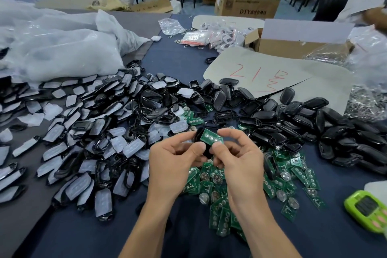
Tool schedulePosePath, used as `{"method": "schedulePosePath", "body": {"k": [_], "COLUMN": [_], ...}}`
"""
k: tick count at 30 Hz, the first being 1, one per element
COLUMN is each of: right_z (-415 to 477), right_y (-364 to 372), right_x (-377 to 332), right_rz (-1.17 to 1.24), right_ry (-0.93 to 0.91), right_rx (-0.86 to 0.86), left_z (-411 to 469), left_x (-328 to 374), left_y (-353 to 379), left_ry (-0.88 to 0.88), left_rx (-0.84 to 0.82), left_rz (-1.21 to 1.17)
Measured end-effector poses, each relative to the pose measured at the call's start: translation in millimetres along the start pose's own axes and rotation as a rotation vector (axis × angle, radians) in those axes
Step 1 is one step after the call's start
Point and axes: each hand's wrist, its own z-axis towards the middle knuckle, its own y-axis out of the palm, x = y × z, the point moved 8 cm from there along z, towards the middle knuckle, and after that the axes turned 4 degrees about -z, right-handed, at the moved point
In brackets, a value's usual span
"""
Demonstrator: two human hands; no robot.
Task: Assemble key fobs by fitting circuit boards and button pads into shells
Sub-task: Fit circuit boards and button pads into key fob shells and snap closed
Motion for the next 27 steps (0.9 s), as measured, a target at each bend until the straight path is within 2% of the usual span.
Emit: {"method": "schedulePosePath", "body": {"k": [2, 6, 8, 13, 18, 22, 25, 27], "right_z": [-2, -10, -14, -14, -4, -8, -7, -5], "right_y": [-1, -8, -7, 2, 1, -2, -6, -6], "right_x": [-4, -21, -23, -16, 8, 21, 27, 28], "right_rz": [-0.06, -0.372, -0.395, -0.556, -0.628, -0.545, -0.527, -0.554], "right_ry": [-0.035, -0.207, -0.212, -0.144, 0.114, 0.189, 0.169, 0.154], "right_rx": [0.009, 0.065, 0.027, -0.084, -0.191, -0.144, -0.059, -0.066], "left_z": [-1, 1, 3, 5, 10, 11, 7, 3], "left_x": [1, -3, -3, -2, -3, -8, -6, -3], "left_y": [-3, -20, -27, -19, -8, -8, 1, 8], "left_ry": [-0.008, -0.005, 0.009, 0.027, 0.028, -0.01, 0.052, 0.082], "left_rx": [0.029, 0.149, 0.154, -0.006, -0.185, -0.222, -0.251, -0.272], "left_rz": [-0.031, 0.027, 0.108, 0.209, 0.365, 0.498, 0.688, 0.747]}}
